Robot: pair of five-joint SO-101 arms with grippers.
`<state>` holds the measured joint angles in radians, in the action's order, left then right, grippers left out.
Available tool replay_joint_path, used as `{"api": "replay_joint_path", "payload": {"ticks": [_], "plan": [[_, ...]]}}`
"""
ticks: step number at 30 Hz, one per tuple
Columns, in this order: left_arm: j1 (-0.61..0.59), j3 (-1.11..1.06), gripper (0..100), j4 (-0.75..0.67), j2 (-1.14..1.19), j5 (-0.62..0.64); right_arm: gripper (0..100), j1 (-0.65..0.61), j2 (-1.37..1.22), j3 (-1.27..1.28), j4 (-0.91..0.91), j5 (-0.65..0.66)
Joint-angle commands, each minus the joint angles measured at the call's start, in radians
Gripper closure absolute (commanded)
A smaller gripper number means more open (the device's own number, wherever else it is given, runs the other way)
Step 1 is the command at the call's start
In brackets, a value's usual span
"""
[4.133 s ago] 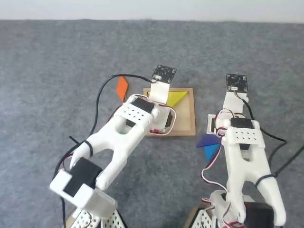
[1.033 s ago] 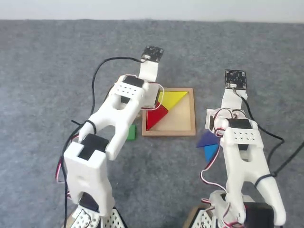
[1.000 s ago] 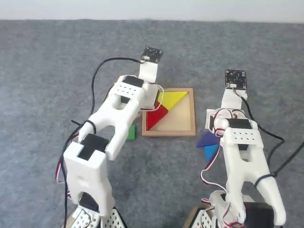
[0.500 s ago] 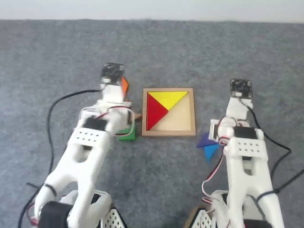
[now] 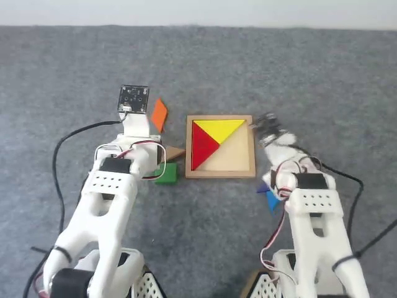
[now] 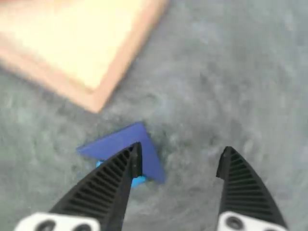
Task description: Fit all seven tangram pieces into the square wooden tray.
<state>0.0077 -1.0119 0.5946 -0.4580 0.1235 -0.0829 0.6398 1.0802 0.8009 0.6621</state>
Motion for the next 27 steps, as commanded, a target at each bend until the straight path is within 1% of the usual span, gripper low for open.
{"api": "replay_joint_path", "payload": {"ticks": [1, 3, 7, 13, 15, 21, 24, 27], "plan": [[-0.008, 0.015, 99, 0.009, -0.038, -0.006, 69.7, -0.033, -0.096, -0.101, 0.008, 0.149], [-0.008, 0.015, 99, 0.008, -0.037, -0.006, 67.5, -0.044, -0.188, -0.143, 0.021, 0.199], [-0.009, 0.007, 99, -0.015, -0.037, -0.006, 67.5, -0.047, -0.348, -0.241, 0.104, 0.331], [-0.009, 0.007, 99, -0.018, -0.037, -0.006, 67.7, -0.048, -0.417, -0.293, 0.188, 0.506], [-0.009, 0.007, 99, -0.018, -0.037, -0.006, 67.7, -0.059, -0.421, -0.29, 0.176, 0.526], [-0.009, 0.007, 99, -0.018, -0.037, -0.006, 68.2, -0.113, -0.42, -0.287, 0.168, 0.528], [-0.009, 0.007, 99, -0.018, -0.037, -0.006, 74.5, -0.127, -0.429, -0.285, 0.166, 0.557], [-0.009, 0.007, 99, -0.018, -0.037, -0.006, 82.7, -0.11, -0.484, -0.292, 0.147, 0.606]]}}
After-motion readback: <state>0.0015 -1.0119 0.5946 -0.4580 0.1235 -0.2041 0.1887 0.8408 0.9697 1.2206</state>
